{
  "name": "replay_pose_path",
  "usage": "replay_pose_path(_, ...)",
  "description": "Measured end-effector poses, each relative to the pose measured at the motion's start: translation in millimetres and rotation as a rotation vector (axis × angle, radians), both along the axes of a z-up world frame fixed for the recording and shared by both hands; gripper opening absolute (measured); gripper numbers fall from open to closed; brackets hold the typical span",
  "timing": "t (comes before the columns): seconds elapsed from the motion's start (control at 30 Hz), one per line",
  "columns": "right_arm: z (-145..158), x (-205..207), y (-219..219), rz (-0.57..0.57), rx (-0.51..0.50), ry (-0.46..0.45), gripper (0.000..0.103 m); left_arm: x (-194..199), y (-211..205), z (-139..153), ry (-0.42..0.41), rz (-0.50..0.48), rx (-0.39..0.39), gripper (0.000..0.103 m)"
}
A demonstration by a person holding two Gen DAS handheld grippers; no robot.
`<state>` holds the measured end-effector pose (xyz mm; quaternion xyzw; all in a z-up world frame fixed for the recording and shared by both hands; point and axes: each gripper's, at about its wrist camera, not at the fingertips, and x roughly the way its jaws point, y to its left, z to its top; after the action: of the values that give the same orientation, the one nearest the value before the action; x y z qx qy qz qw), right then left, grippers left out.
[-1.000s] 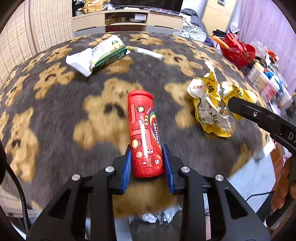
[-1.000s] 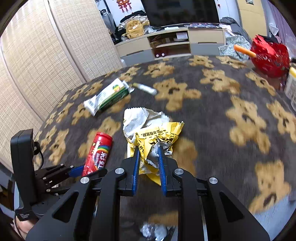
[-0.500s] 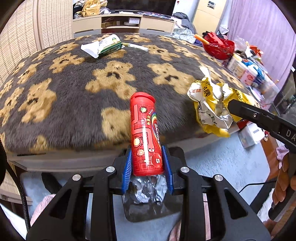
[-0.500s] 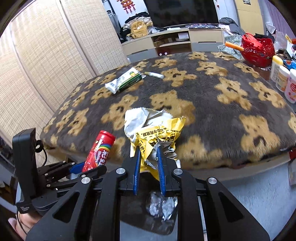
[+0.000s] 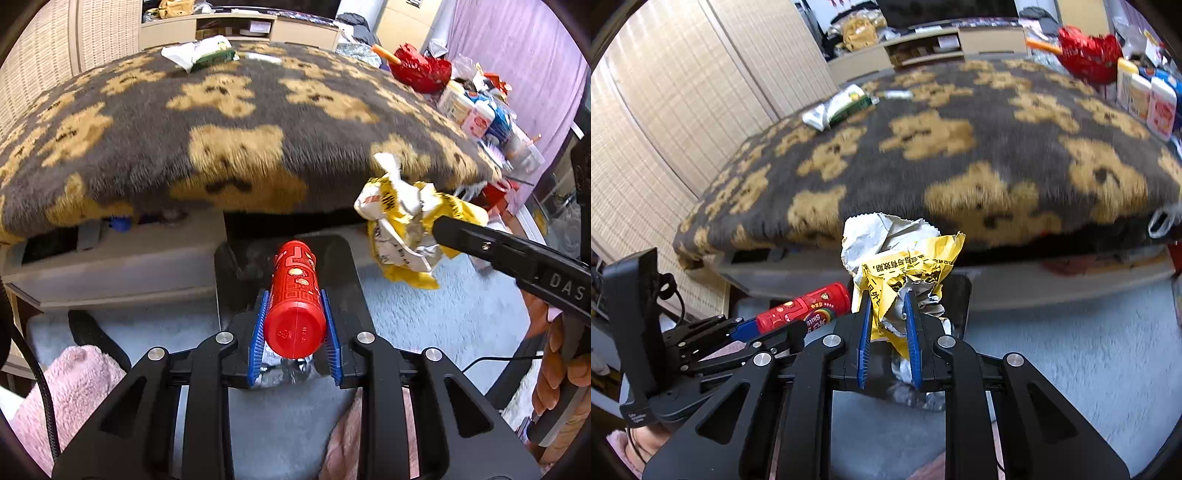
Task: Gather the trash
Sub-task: 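Carry both items over the bin and open both tools to drop them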
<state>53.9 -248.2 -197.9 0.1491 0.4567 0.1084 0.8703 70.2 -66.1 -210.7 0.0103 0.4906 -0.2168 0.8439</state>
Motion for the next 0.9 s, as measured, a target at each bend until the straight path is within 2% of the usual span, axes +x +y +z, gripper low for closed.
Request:
replay_pose_path(0.4,-63,8,7,-0.026,0.015,0.142,0.019,-1,0,-56,0.089,-0.015,0.051,0.026)
replay_pose_path(0.7,-82,17,19,-0.029,-0.006,0.183,0.022,5,5,-75,0.149,-0.012,0.030,0.026)
replay_pose_path(0.77,-82,21,21,-0.033,-0.010,0.185,0.025,7,7,-76,0.163,-0.004,0.026,0.026)
replay_pose_path(0.8,-82,22,21,-0.039,-0.012,0.183,0.031,8,8,-77,0.169,0.002,0.025,0.027)
replay_pose_path(0.9,-77,24,19,-0.053,-0.008,0.167,0.053,11,11,-76,0.175,0.013,0.018,0.044)
